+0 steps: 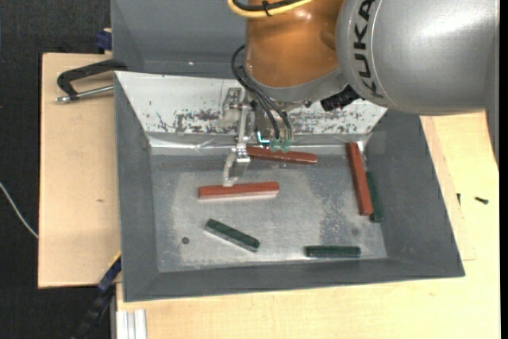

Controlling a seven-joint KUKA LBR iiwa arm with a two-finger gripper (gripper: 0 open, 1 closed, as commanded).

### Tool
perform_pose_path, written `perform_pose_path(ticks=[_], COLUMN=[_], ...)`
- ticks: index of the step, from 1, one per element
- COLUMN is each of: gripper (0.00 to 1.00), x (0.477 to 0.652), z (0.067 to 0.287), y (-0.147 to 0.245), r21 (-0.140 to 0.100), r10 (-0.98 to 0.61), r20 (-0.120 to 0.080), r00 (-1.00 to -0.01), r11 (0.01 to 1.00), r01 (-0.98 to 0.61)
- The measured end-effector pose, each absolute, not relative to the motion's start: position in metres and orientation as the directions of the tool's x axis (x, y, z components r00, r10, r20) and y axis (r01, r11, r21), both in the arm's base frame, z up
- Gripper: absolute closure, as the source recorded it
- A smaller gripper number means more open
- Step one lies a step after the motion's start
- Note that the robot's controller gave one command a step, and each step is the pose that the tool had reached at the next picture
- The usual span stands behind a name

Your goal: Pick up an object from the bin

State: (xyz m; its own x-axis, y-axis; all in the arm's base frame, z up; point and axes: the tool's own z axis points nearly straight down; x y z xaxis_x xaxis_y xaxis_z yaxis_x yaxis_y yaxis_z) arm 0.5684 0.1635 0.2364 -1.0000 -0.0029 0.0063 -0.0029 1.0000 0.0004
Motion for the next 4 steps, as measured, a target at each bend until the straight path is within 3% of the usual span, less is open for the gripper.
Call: perform_pose_path(ticks=[1,2,3,4], gripper=[0.00,0.00,0.00,1.00], x=[0.570,0.565,0.569,0.573], z=[0.241,0.211,0.145,0.078], y=[0.163,0.159,0.143,0.137], r21=[0.002,0.002,0.001,0.003], r10=[-0.001,-0.082,-0.205,-0.261], r20=[-0.002,-0.007,-0.006,0.000], r00=[-1.000,-0.997,-0.979,-0.965], r11=[1.000,0.997,0.979,0.965], r01=[-0.001,-0.082,-0.205,-0.261])
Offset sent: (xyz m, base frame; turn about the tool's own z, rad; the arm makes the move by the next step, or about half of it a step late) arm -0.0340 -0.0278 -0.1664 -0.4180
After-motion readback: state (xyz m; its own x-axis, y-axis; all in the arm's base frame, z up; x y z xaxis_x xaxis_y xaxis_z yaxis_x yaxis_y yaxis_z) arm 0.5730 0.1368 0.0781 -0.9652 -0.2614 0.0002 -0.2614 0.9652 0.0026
